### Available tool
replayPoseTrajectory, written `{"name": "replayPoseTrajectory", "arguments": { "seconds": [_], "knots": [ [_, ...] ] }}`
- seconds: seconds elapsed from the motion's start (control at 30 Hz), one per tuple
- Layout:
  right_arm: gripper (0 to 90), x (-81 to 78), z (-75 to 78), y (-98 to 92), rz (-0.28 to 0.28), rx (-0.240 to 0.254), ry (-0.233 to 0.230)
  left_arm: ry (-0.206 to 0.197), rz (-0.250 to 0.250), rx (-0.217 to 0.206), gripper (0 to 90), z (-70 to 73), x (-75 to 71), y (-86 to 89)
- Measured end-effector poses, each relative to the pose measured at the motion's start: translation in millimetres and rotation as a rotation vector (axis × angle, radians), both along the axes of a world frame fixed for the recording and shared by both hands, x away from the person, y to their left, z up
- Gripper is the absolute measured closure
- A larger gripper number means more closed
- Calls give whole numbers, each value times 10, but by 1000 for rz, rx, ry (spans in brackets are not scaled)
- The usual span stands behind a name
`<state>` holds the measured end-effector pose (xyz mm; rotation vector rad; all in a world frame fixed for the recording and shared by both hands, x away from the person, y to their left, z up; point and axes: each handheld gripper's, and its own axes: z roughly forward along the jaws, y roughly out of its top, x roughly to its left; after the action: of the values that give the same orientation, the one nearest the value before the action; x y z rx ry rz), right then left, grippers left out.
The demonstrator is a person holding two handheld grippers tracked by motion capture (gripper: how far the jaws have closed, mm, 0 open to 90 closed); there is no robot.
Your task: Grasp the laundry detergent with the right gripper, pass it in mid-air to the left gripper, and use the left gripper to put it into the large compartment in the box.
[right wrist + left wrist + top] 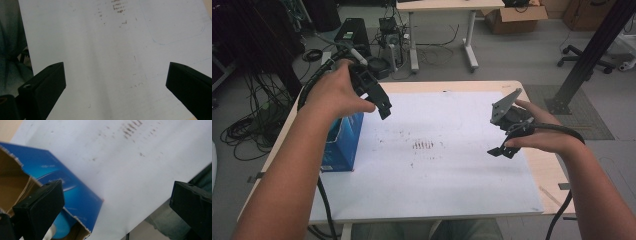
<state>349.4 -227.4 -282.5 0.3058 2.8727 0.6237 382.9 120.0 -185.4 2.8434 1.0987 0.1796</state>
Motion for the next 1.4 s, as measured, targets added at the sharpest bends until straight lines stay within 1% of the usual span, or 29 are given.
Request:
{"name": "replayPoseTrajectory", "arguments": {
  "seconds": [0.07, 0.1, 0.2, 0.27, 0.3, 0.37, 0.4, 0.47, 0.53, 0.57, 0.67, 0.7, 0.77, 0.87, 0.93, 1.03, 1.17, 1.27, 1.4],
  "knots": [
    [31, -10, -3, 32, 12, -35, 3, 15, -66, 5, 2, -40, -40, -79],
    [31, -19, -5, 57, 18, -54, 4, 22, -84, 5, 2, -56, -50, -100],
    [33, -36, 3, 115, 32, -76, 6, 28, -149, 6, 2, -118, -98, -178],
    [33, -45, 17, 155, 43, -93, 10, 58, -193, -24, 2, -162, -122, -215],
    [33, -45, 26, 172, 46, -102, 12, 62, -214, -27, 2, -182, -138, -233],
    [33, -39, 37, 196, 58, -119, 15, 76, -249, -30, 2, -227, -165, -262],
    [32, -33, 38, 203, 61, -128, 19, 82, -259, -30, 2, -249, -179, -269],
    [34, -26, 36, 213, 67, -153, 29, 82, -284, -26, 2, -291, -204, -278],
    [34, -33, 31, 215, 68, -170, 29, 101, -298, -22, 2, -341, -215, -278],
    [34, -32, 34, 212, 73, -176, 29, 104, -305, -20, 2, -368, -216, -277],
    [34, -15, 31, 185, 78, -181, 32, 121, -323, -12, 2, -440, -211, -276],
    [34, 14, 15, 157, 79, -186, 39, 126, -327, -15, 2, -458, -210, -278],
    [34, 34, 4, 141, 76, -186, 44, 131, -340, -4, 2, -490, -216, -293],
    [35, 98, -33, 101, 70, -189, 55, 148, -356, -6, 2, -531, -225, -325],
    [35, 131, -54, 93, 66, -191, 59, 150, -365, -5, 2, -555, -234, -354],
    [36, 159, -76, 100, 74, -193, 67, 156, -389, 7, 2, -583, -249, -403],
    [36, 185, -92, 113, 79, -199, 70, 166, -415, 12, 3, -598, -263, -458],
    [36, 190, -103, 123, 83, -197, 74, 169, -425, 20, 3, -598, -266, -482],
    [36, 187, -117, 136, 86, -199, 71, 175, -424, 19, 3, -604, -260, -499]
  ]
}}
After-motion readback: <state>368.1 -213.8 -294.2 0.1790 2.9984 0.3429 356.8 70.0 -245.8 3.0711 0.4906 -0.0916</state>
